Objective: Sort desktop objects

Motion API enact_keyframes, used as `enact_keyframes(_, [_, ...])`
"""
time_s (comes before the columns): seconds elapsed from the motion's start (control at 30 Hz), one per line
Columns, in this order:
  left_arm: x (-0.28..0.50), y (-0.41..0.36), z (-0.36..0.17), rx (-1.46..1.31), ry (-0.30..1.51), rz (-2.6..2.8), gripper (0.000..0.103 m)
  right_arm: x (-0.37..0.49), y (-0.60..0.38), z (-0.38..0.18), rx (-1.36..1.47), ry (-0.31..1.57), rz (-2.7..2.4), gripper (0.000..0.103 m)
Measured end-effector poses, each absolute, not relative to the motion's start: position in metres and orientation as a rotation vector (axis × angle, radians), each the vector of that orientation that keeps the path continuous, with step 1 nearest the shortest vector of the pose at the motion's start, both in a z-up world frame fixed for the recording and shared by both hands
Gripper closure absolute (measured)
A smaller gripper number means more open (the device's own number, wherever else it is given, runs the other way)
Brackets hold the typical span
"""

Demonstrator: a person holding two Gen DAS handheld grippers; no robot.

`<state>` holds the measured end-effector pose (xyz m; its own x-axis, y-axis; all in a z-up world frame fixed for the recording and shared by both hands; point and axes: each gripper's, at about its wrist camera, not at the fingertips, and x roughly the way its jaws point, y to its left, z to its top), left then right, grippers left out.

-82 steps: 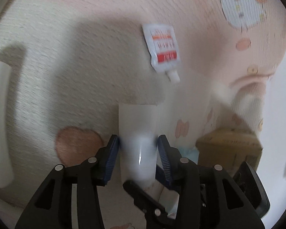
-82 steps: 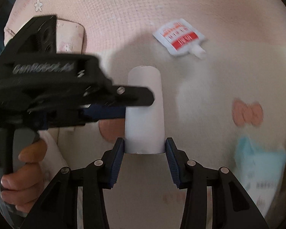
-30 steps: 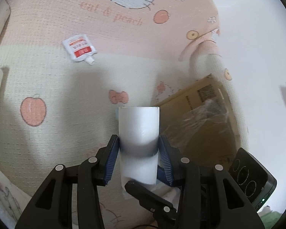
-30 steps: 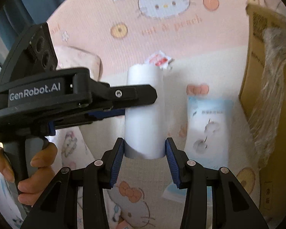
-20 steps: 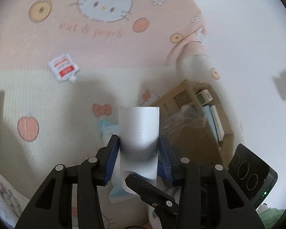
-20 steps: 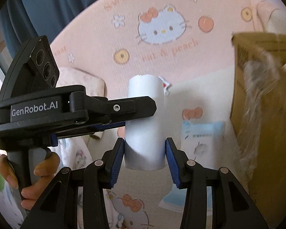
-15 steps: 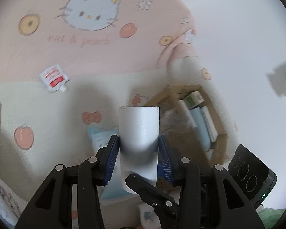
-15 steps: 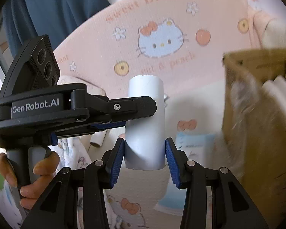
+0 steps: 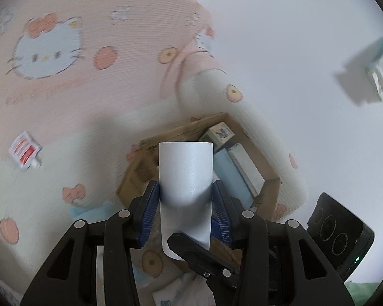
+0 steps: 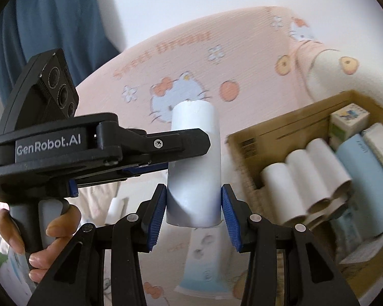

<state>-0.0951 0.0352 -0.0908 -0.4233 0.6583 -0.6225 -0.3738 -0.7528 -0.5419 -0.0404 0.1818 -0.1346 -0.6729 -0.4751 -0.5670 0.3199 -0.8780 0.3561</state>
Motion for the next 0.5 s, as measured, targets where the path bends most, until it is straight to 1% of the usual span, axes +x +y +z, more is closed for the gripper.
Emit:
enact_keyframes(0.13, [-0.107,0.052,-0.089,-1.172,-0.438,2.146,0.056,-0.048,0.196,-0.132,0.969,-0.309,-2.529,0.062])
enact_keyframes(0.23, [-0.117,0.064,-0.086,-1.193,-0.448,2.105,0.056,-0.055,0.207,-0.128,0.971,-0.259,-2.547,0.062])
enact_keyframes(0.5, [-0.134,0.106,-0.086,-1.227,-0.431,2.036,0.056,-0.065,0.235,-0.125,0.999,-0.252,-2.606,0.062])
